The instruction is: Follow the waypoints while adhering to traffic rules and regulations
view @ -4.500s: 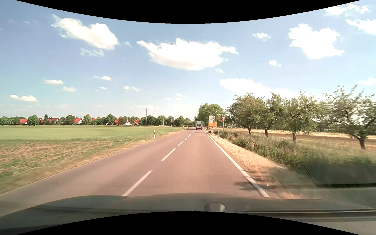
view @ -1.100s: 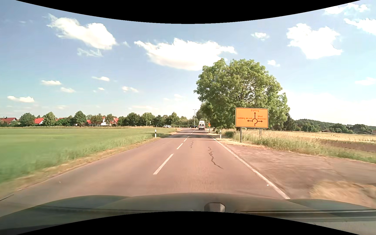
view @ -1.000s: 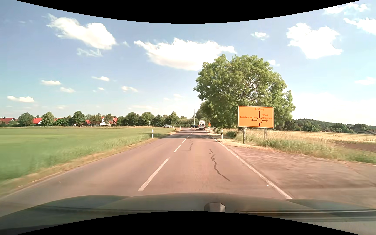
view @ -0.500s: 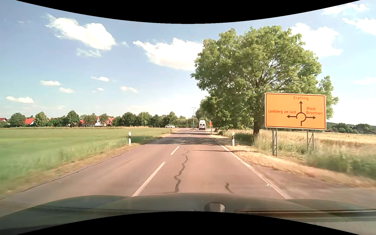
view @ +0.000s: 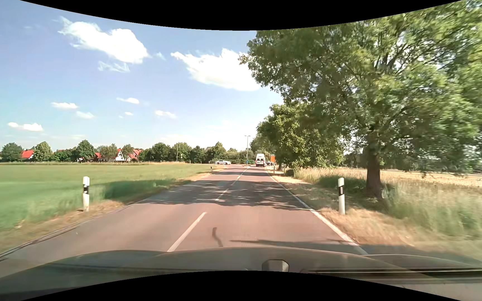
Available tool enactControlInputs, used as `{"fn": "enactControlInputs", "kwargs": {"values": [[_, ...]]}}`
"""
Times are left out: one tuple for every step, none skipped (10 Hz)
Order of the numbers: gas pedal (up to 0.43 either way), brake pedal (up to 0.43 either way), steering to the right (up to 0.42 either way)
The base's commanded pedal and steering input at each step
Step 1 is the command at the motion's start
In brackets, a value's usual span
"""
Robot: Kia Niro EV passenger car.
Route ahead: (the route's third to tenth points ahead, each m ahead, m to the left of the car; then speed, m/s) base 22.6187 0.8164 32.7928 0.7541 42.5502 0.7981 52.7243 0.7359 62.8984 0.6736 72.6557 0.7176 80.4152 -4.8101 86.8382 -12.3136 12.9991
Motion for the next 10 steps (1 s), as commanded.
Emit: {"fn": "enactControlInputs", "kwargs": {"values": [[0.000, 0.146, 0.002], [0.000, 0.146, 0.002], [0.000, 0.146, 0.002], [0.000, 0.146, 0.001], [0.000, 0.140, 0.001], [0.000, 0.140, 0.001], [0.000, 0.140, 0.001], [0.000, 0.140, 0.001], [0.000, 0.140, 0.001], [0.000, 0.140, 0.001]]}}
